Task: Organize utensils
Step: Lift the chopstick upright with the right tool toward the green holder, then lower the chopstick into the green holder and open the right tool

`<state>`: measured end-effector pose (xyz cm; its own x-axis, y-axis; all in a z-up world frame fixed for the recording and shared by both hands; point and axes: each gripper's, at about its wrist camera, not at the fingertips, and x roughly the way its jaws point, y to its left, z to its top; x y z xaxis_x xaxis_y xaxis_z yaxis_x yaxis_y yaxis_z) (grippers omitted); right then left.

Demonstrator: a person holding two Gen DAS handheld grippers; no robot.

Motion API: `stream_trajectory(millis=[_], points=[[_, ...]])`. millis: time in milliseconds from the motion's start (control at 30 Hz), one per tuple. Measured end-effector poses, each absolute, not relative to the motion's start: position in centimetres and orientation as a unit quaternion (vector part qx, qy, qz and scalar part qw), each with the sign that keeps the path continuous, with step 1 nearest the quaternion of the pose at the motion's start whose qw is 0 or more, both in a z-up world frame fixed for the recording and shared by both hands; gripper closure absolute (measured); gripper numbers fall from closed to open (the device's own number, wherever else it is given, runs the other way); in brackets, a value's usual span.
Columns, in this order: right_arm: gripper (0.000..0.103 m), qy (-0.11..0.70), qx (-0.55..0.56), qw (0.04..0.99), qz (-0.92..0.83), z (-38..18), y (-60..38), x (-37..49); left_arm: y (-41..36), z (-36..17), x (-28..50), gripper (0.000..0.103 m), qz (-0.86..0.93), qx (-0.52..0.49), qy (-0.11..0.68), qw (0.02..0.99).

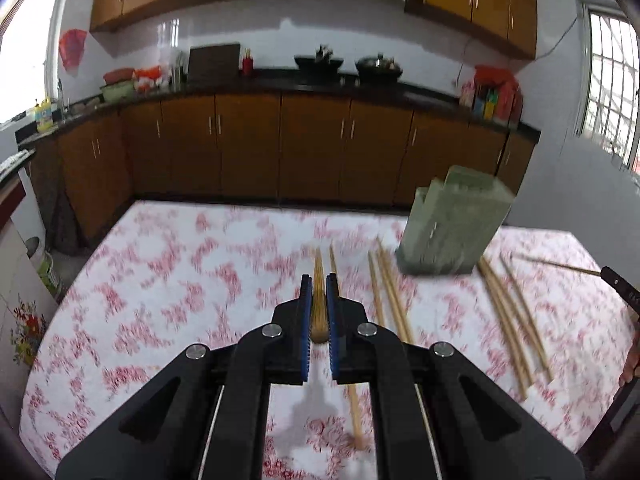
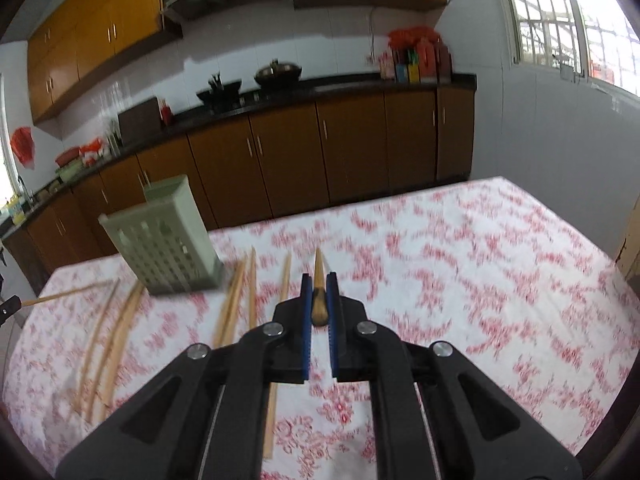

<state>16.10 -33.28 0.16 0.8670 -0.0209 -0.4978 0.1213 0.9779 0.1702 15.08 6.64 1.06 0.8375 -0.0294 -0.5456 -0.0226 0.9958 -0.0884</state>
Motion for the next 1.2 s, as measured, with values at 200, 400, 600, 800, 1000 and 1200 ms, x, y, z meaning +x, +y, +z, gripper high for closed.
stream_trajectory(millis=[200,400,600,800,1000,1200], points=[[0.095,0.226,0.106,0.968,-0.036,2.4,-33.9,16.4,7.4,3.7,15.4,0.095,-0.002,-0.067,0.25,0.966],[0.095,0.213,0.105,0.971,-0.035,3.8,-34.1,17.1,7.6,5.2,16.0,0.096,0.002,-0.071,0.231,0.97],[0.095,0.21,0.102,0.972,-0.035,4.7,-34.1,18.2,7.5,6.0,16.5,0.096,0.011,-0.061,0.222,0.973],[0.095,0.182,0.092,0.979,-0.022,8.5,-33.5,19.3,7.4,7.6,17.2,0.096,0.019,-0.054,0.208,0.976],[0.095,0.121,0.097,0.988,0.015,15.5,-32.5,19.3,5.8,12.4,17.7,0.096,0.007,-0.038,0.161,0.986],[0.095,0.09,0.122,0.985,0.076,20.2,-30.8,19.9,3.2,18.0,18.9,0.096,-0.012,-0.055,0.104,0.993]])
